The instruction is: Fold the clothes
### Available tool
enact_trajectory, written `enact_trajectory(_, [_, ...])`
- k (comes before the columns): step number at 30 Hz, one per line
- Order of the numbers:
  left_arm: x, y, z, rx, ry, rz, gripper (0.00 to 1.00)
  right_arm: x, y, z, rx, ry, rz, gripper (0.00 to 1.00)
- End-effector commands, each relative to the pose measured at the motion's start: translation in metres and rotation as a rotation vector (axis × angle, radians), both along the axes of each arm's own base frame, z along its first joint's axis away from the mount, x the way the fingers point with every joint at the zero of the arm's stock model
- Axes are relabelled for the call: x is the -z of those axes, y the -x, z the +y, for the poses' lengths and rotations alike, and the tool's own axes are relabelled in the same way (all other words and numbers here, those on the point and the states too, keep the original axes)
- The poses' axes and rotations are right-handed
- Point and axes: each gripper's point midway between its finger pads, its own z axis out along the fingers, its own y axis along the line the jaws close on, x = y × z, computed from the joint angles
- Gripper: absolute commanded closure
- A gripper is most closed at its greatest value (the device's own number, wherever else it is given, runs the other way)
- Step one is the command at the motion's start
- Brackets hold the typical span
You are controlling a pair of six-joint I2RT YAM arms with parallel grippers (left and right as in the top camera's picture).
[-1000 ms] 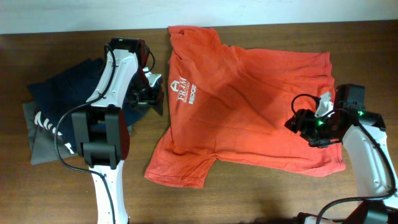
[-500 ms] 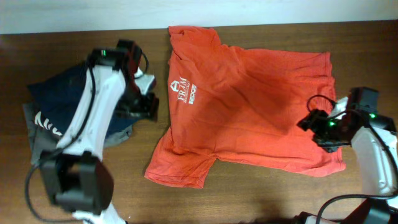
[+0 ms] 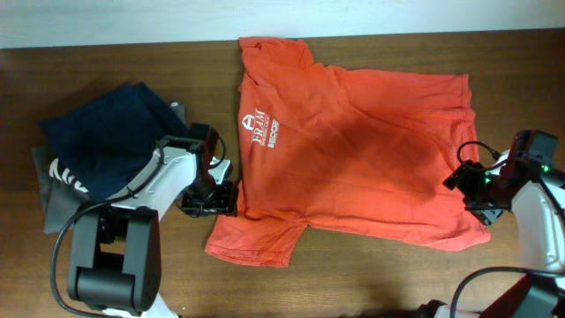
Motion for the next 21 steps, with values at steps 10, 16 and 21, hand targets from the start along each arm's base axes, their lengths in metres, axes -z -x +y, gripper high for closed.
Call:
enact_trajectory(10, [0.023,0.032,0.001,-0.068,0.006,0.084,0.84,0.009,-0.003,-0.019,0.025,0.079,0.041,0.22])
enact_trajectory(16, [0.012,0.042,-0.004,-0.087,0.039,0.141,1.00,0.020,-0.005,-0.022,0.037,0.074,0.068,0.49])
enact_trajectory(21, [-0.015,0.045,-0.003,-0.086,0.031,0.155,0.99,0.044,0.001,-0.020,0.058,0.036,0.148,0.78])
